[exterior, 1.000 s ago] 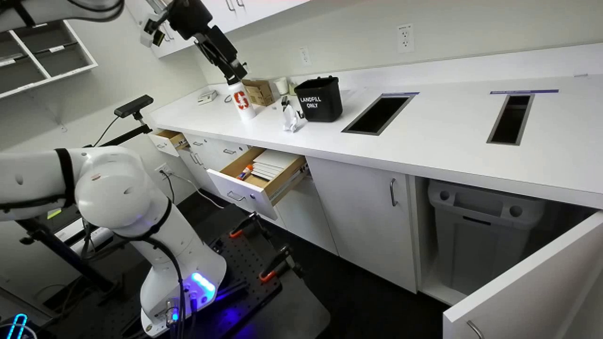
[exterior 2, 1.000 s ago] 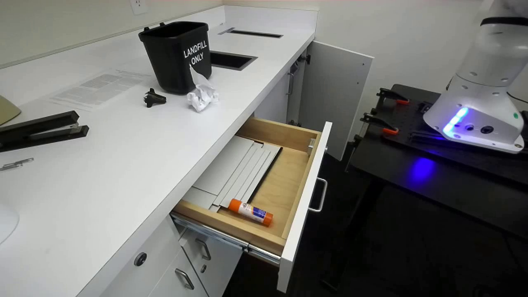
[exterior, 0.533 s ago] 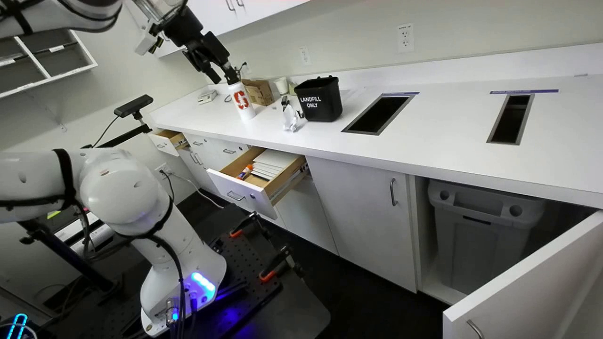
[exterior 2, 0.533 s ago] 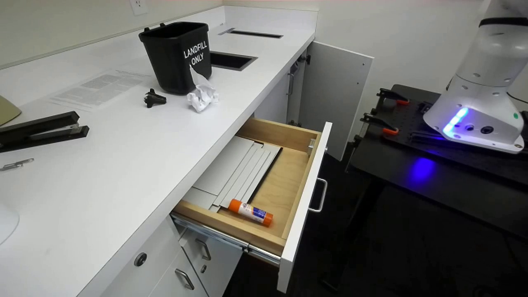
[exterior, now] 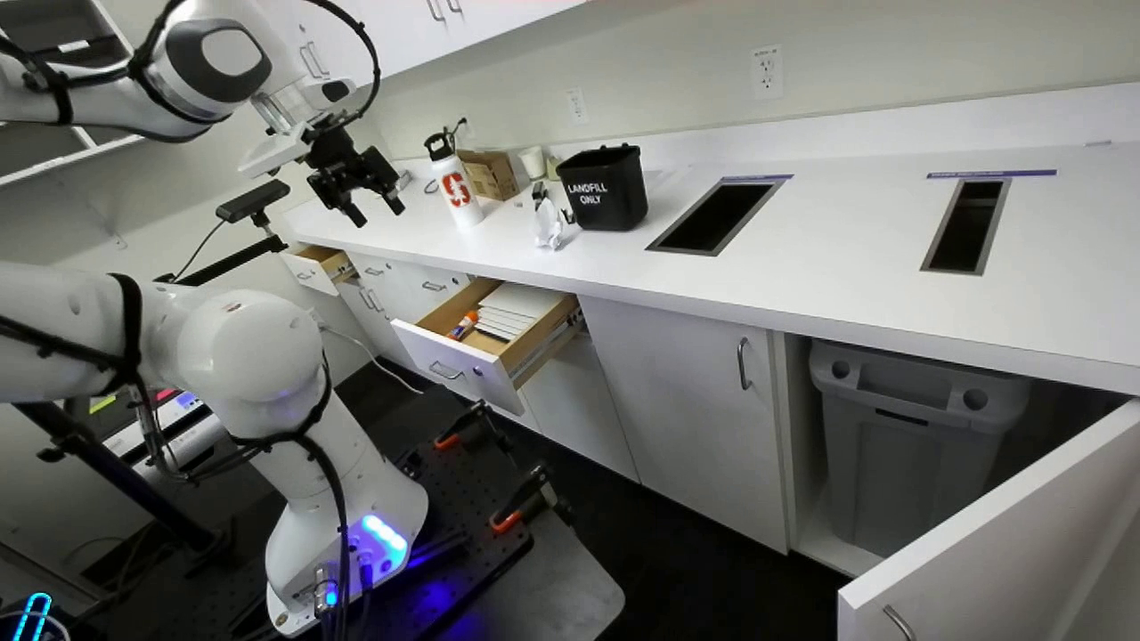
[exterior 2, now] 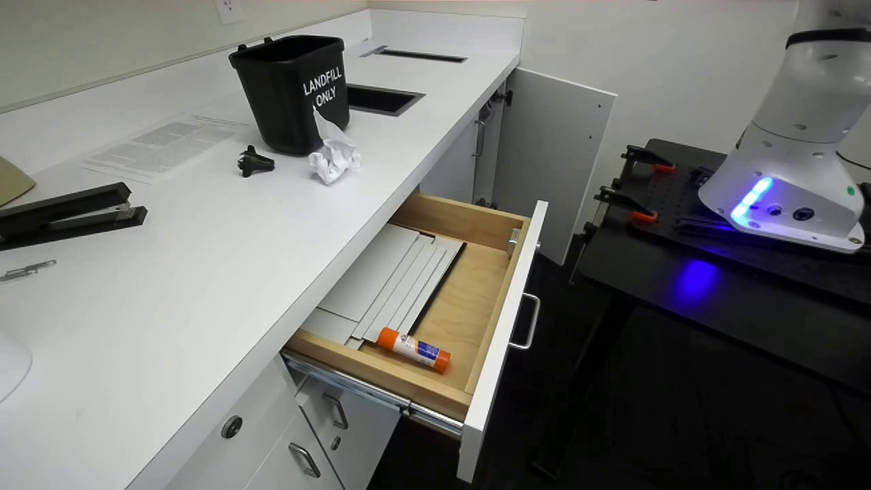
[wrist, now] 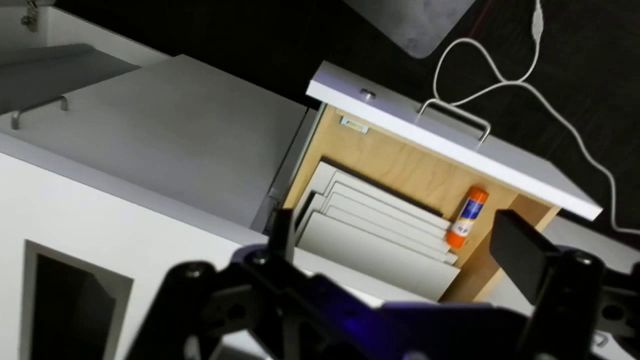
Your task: Close the drawer
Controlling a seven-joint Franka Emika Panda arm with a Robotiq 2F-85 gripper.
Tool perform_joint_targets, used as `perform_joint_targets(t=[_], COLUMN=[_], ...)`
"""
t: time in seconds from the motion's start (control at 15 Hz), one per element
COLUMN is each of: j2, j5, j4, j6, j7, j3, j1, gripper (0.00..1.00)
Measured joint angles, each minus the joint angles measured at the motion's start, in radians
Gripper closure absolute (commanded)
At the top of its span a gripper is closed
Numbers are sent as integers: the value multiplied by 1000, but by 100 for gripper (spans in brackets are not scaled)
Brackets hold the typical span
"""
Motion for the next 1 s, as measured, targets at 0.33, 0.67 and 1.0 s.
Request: perform_joint_targets(t=[0.33,0.67,1.0], j2=[50,48,121], j5=[8,8,-19], j4=[-15,-15,-14], j6=[6,6,54], j7=[-17,-17,-90], j3=[29,25,89], j1=[81,77,106], gripper=[0,0,0])
